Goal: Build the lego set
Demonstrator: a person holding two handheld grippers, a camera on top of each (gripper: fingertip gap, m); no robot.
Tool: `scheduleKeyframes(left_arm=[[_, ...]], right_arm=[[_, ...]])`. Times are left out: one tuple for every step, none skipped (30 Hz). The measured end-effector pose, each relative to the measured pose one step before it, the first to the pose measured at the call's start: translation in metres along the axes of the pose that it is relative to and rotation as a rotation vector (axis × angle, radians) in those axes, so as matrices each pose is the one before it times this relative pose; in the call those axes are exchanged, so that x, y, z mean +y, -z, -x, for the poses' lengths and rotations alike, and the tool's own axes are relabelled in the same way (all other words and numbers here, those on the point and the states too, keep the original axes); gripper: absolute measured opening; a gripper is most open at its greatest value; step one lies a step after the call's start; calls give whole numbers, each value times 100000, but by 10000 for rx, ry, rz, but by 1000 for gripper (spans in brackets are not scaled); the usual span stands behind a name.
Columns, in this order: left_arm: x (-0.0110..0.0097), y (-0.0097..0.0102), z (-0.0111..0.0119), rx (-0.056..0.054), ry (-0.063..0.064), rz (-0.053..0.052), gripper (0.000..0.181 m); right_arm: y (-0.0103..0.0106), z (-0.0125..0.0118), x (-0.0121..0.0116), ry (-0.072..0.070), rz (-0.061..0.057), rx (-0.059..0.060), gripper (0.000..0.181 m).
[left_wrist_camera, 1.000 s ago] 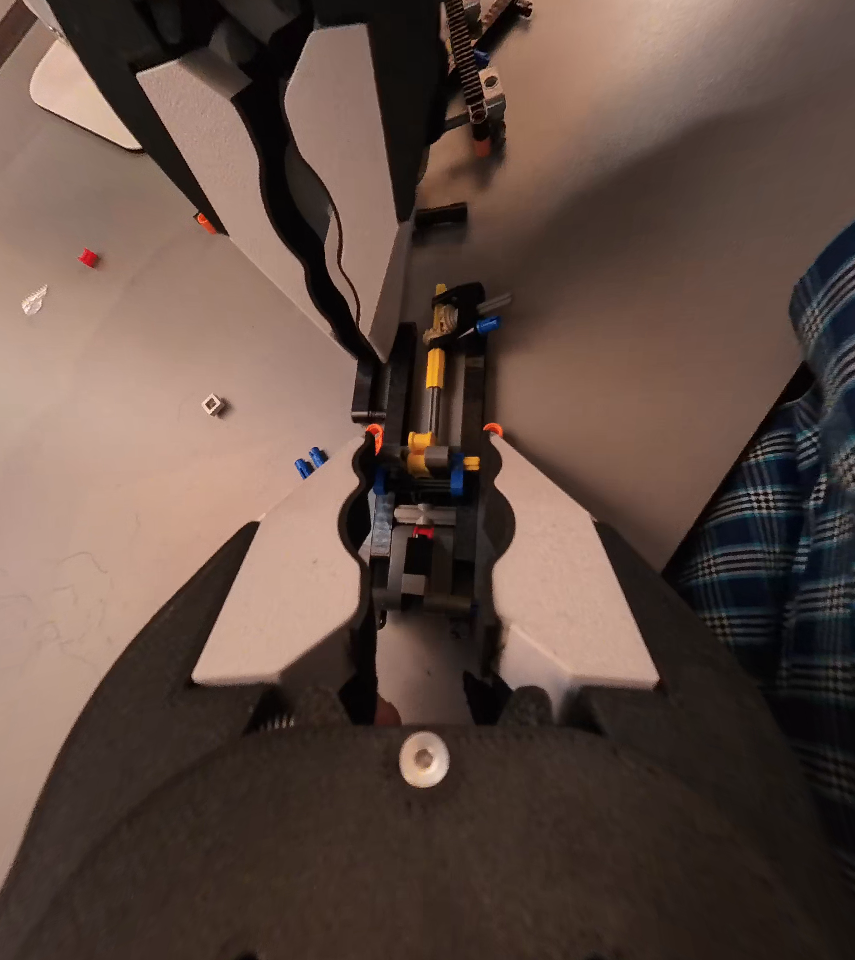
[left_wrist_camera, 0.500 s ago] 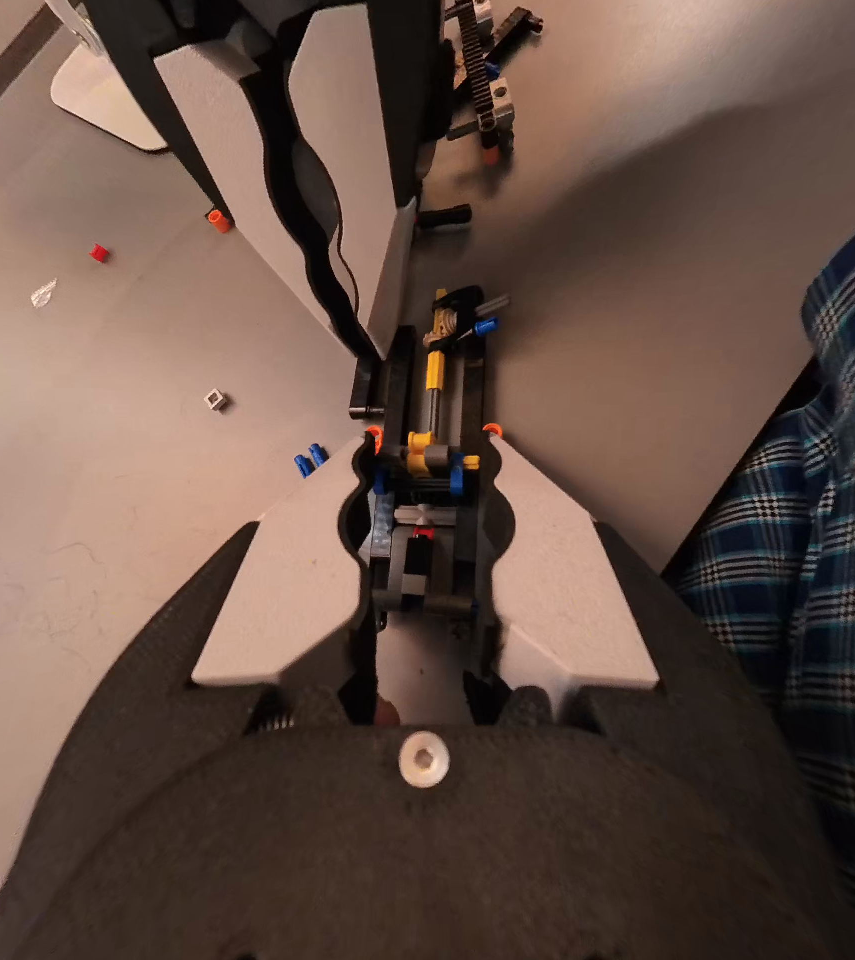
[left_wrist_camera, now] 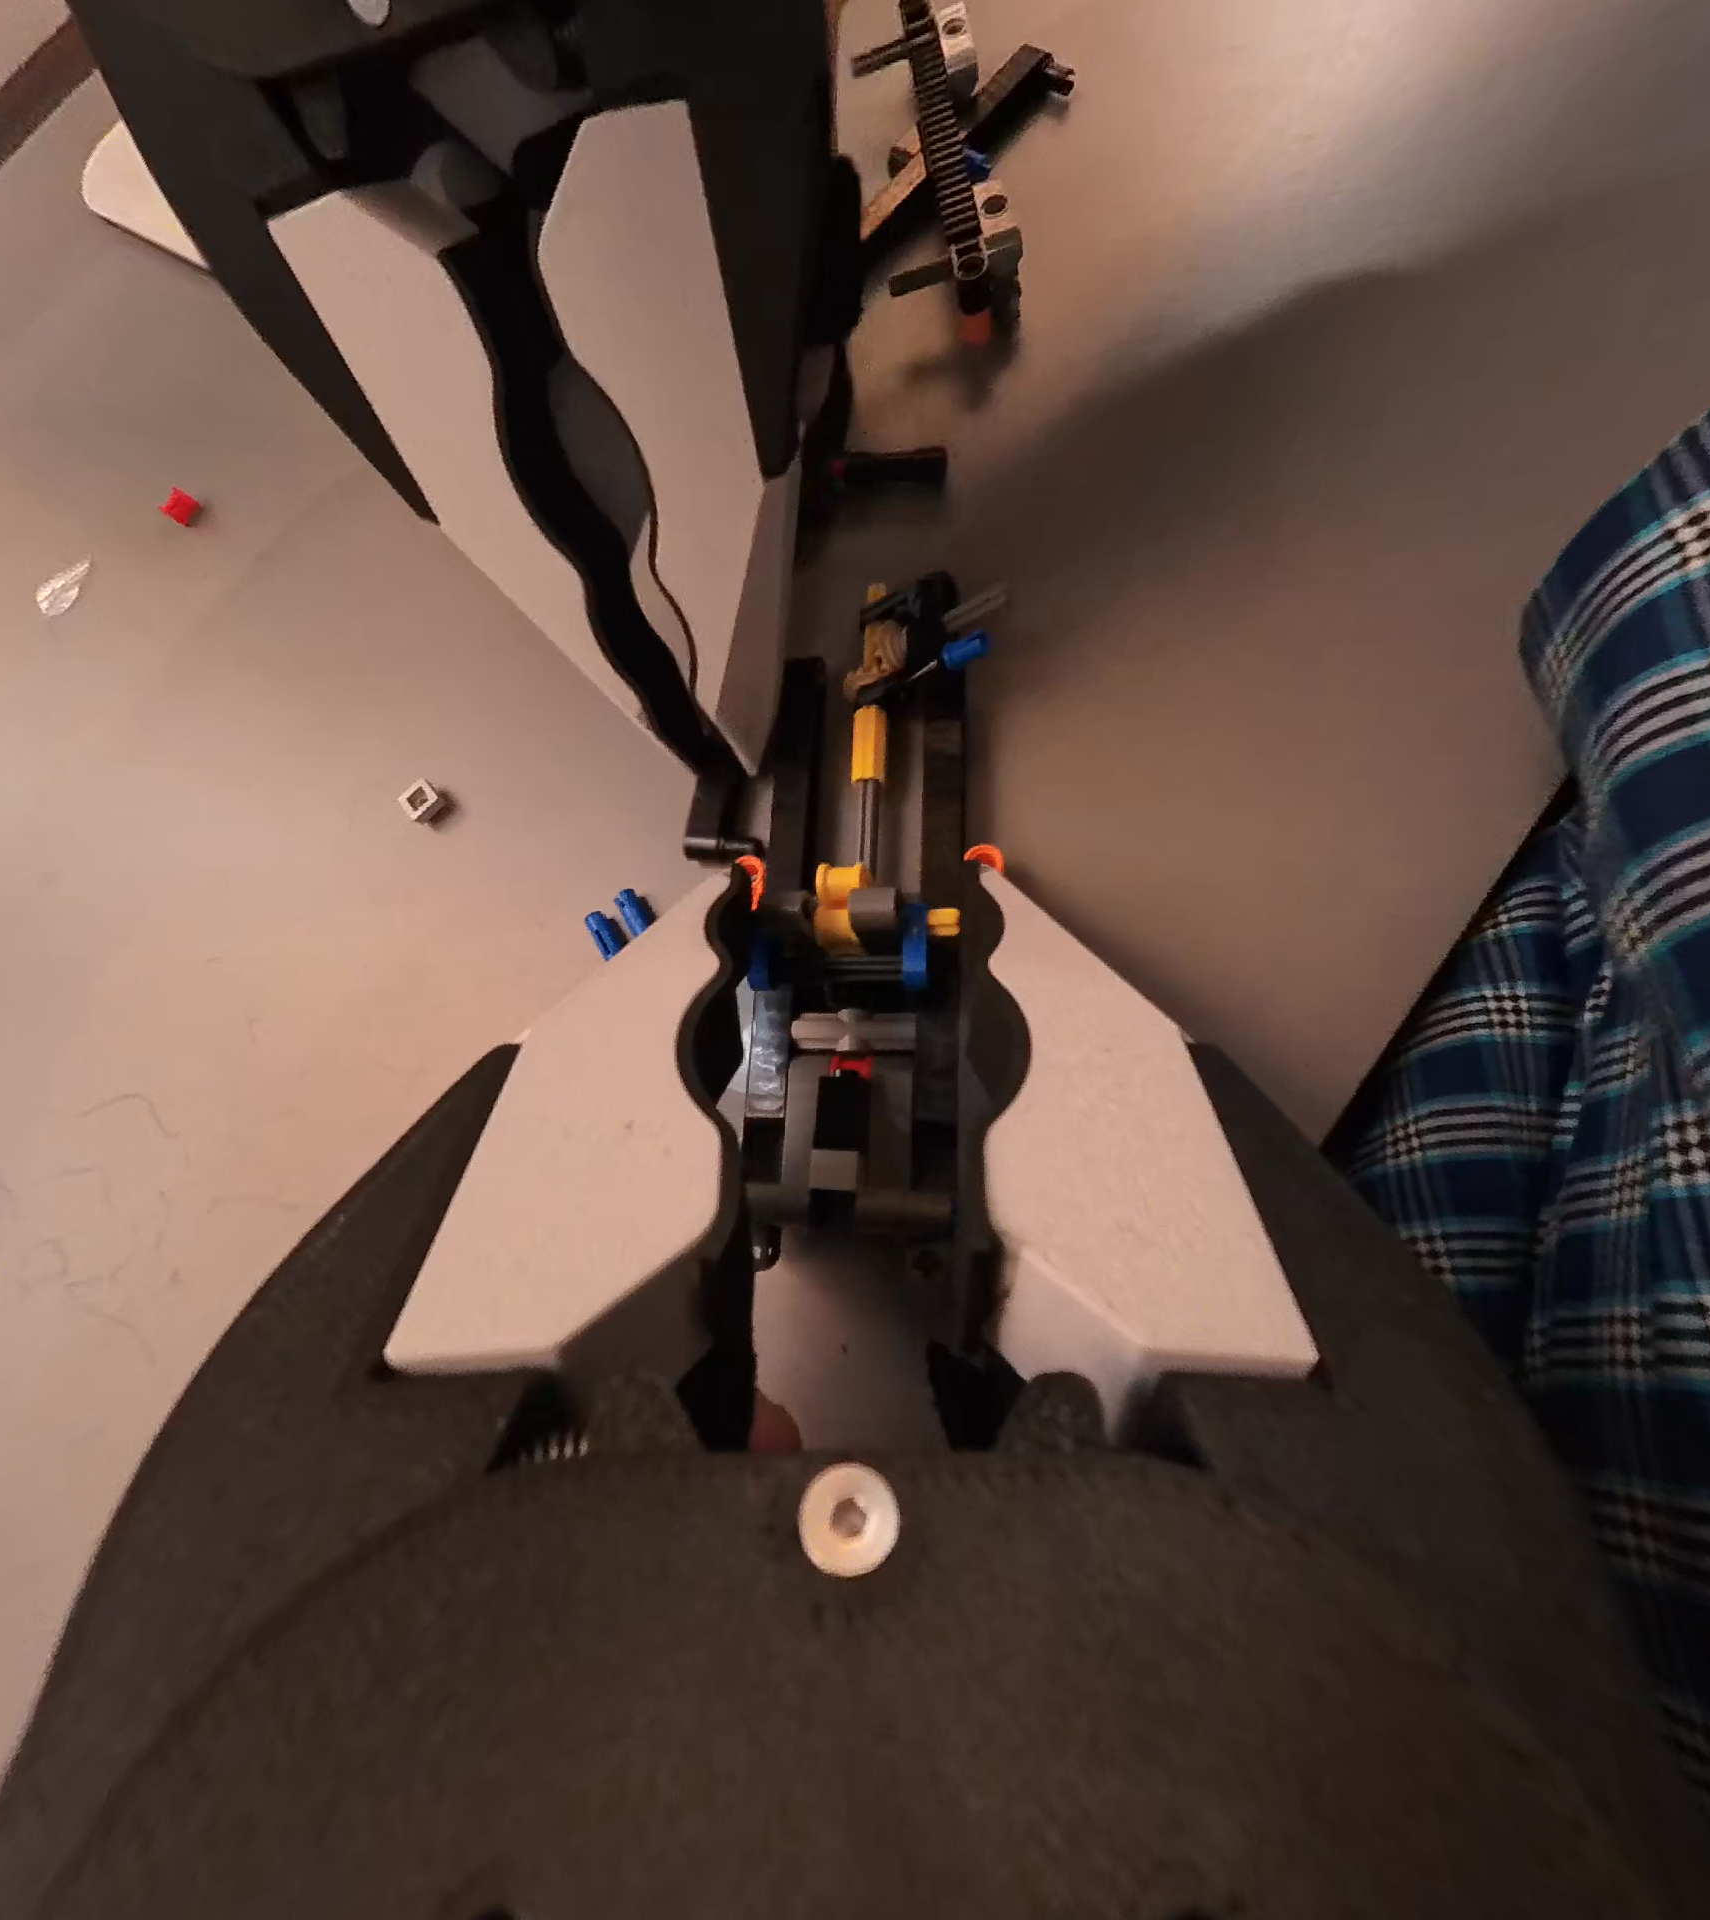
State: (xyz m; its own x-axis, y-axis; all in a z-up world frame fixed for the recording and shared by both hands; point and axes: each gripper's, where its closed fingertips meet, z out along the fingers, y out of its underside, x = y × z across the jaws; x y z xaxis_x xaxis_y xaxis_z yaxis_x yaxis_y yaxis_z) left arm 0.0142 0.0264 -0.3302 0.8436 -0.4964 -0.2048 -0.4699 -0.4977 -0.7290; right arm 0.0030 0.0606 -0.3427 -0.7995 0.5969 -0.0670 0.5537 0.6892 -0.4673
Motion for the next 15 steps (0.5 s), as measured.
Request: scheduleKeyframes(left_arm=[[1,-8,20,10,2,-2,39],[8,-10,15,18,7,-13,39],[-4,-5,24,23,0,-20,39],[22,2,15,23,-15,-22,39],[13,3,31,16,-13,-20,39],[21,12,42,9,0,-24,39],[11,6,10,10,-10,-34,39],[2,-8,6,-19,-56,-37,39],[8,-5,12,-37,-52,-26,39],[2,-10,4,-20,-16,-24,39],[10,9,16,-19,-33,-36,39],[0,4,17,-30,-38,-36,39],[-4,-3,3,-29,-23,-32,39],[6,-13,7,-34,-32,-39,39],[-14,-3,-7,-39,-79,-52,39]], right_arm=[[-14,-22,-50,4,-19,-91,5],[-9,-29,-39,12,-19,-78,5],[-7,-5,-43,78,-31,-65,5],[-23,58,-32,153,-30,-61,5],[-13,43,-58,126,-37,-41,5],[20,28,-66,95,-43,-31,5],[16,147,-40,122,-35,-83,5],[28,48,6,142,-11,-10,5],[56,4,-42,86,-44,-1,5],[40,9,-37,58,-55,-15,5],[18,36,10,66,-30,-36,5],[47,-24,-33,39,-57,-11,5],[59,1,-43,9,-71,-45,5],[24,21,10,66,-50,-39,5],[-8,2,29,92,-14,-8,5]])
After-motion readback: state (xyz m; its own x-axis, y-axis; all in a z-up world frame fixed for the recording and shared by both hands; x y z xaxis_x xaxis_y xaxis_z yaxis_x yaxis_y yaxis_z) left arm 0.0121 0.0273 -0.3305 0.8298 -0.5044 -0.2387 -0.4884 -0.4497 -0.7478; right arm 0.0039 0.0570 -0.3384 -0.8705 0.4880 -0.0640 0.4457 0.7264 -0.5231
